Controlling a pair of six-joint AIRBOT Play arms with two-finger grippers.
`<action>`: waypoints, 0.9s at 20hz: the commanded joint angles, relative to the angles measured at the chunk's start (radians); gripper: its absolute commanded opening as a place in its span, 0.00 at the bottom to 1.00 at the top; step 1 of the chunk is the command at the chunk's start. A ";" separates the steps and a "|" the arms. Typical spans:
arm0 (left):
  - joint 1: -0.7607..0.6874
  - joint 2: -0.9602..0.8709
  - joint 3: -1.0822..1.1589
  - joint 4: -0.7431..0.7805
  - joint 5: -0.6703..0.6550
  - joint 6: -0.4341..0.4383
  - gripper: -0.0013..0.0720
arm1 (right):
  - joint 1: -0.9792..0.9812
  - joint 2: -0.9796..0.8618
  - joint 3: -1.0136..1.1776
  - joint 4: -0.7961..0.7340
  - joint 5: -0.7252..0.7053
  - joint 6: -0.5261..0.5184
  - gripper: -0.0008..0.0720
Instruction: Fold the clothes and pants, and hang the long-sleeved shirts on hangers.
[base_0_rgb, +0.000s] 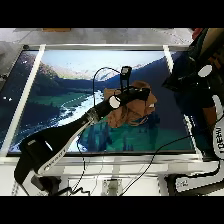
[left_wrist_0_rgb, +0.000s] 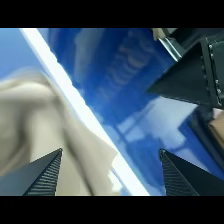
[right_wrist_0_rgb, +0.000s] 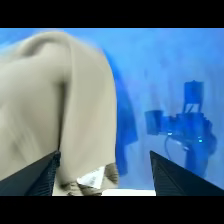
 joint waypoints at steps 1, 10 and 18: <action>0.039 0.035 0.005 0.114 0.035 0.003 0.97 | 0.008 -0.002 0.000 0.021 0.050 -0.138 0.94; 0.203 0.072 0.005 0.115 -0.395 0.002 0.97 | 0.201 -0.141 -0.001 0.023 -0.080 -0.081 0.95; 0.283 0.072 0.005 0.115 -0.608 -0.005 0.97 | 0.093 -0.315 0.098 -0.053 0.069 0.083 0.95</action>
